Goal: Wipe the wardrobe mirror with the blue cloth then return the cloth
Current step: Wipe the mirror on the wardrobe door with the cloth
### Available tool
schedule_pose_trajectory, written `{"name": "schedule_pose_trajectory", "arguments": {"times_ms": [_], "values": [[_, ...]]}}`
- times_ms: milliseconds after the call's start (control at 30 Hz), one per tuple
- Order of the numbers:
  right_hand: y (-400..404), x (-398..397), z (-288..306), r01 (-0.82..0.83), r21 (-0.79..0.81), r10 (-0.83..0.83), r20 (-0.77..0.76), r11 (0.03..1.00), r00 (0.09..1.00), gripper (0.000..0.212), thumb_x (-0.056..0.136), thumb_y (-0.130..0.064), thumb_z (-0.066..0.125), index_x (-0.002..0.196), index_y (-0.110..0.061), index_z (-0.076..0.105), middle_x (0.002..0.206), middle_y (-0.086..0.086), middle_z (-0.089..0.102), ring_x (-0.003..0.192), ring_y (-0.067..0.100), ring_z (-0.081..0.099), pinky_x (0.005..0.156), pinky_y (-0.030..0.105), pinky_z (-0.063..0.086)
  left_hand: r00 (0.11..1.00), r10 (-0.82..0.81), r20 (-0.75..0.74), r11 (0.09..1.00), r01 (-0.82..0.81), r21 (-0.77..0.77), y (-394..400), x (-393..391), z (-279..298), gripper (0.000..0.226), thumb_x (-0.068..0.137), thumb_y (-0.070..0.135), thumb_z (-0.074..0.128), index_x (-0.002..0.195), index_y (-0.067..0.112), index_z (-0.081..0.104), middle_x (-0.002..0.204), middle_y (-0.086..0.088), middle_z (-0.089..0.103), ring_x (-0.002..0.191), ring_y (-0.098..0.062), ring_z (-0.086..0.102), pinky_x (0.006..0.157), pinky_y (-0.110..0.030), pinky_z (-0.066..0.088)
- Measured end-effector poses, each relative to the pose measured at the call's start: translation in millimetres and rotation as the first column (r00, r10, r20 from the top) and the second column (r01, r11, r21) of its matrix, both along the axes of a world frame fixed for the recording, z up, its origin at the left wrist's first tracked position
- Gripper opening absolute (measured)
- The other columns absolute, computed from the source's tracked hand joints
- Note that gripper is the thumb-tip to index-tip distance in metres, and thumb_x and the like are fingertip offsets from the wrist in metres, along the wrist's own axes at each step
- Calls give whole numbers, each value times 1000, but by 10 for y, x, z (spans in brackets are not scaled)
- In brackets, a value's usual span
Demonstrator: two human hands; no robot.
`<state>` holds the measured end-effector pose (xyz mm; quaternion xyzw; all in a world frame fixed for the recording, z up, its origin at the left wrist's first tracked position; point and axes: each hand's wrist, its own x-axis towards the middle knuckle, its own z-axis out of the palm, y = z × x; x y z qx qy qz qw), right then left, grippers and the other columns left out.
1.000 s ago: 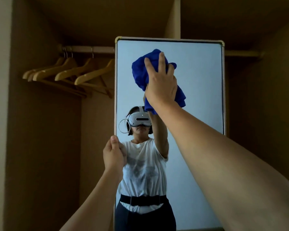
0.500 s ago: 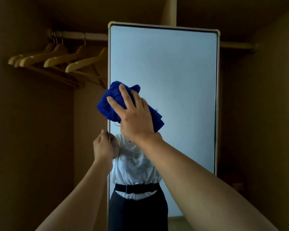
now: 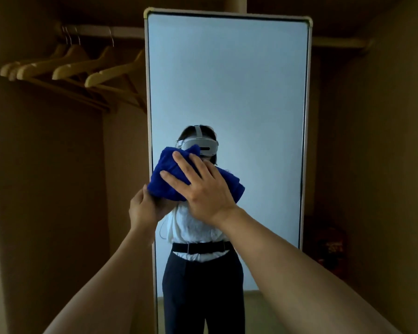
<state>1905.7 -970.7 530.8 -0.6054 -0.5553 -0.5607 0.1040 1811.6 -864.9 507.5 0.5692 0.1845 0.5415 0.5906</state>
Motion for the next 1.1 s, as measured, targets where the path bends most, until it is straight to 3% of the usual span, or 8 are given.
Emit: {"name": "schedule_pose_trajectory", "arguments": {"times_ms": [100,200,300,433,567,733,933,1100], "values": [[-159,164,210,36,85,-36,1,996,999,57,83,-15,49,139,-25,47,149,16,36,126,44,44,97,56,43,995,92,-29,996,-92,1,-17,89,-75,34,103,28,33,77,20,54,75,-2,56,72,-16,55,56,-21,41],[-323,296,438,81,240,-67,-68,967,995,62,74,-14,60,136,-22,52,145,19,42,120,44,49,91,52,48,986,155,-60,988,-156,-15,-22,139,-96,30,102,29,35,87,13,55,72,-3,53,69,-16,53,49,-16,41],[-482,399,604,140,302,-102,-140,943,985,61,78,-26,43,139,-23,49,148,19,37,123,42,47,91,50,46,983,165,-78,986,-167,-20,32,163,-132,32,102,33,34,92,12,57,76,-3,54,73,-14,53,58,-17,39],[-714,606,793,232,399,-133,-262,887,956,68,82,-18,59,145,-25,36,154,16,25,132,40,36,97,51,43,983,170,-74,983,-175,-64,56,183,-139,33,102,34,35,77,20,53,75,0,53,72,-12,51,60,-17,39],[-1007,822,876,356,494,-138,-424,793,895,69,87,-22,57,149,-27,27,157,12,17,136,36,30,104,45,41,985,158,-63,987,-161,-31,20,149,-148,33,102,32,33,79,18,53,75,0,52,69,-9,49,61,-18,38],[-1127,915,635,389,497,-141,-464,776,875,69,87,-23,58,149,-26,27,157,13,17,135,37,32,101,45,43,981,187,-58,980,-190,-54,-38,182,-132,35,102,34,32,72,27,48,74,2,50,68,-7,47,62,-19,37],[-1060,883,68,392,487,-120,-498,781,859,71,83,-21,62,147,-23,32,154,17,23,131,40,37,101,48,42,980,197,-38,979,-199,-50,-25,176,-159,37,102,33,32,70,25,47,71,-1,48,66,-9,46,62,-20,37],[-1023,815,-540,354,414,-162,-431,838,888,73,78,-20,63,146,-21,34,152,20,28,129,43,38,100,50,41,984,170,-56,981,-175,-89,-42,146,-142,35,102,33,32,71,27,48,75,2,50,71,-10,48,60,-19,38]]}}
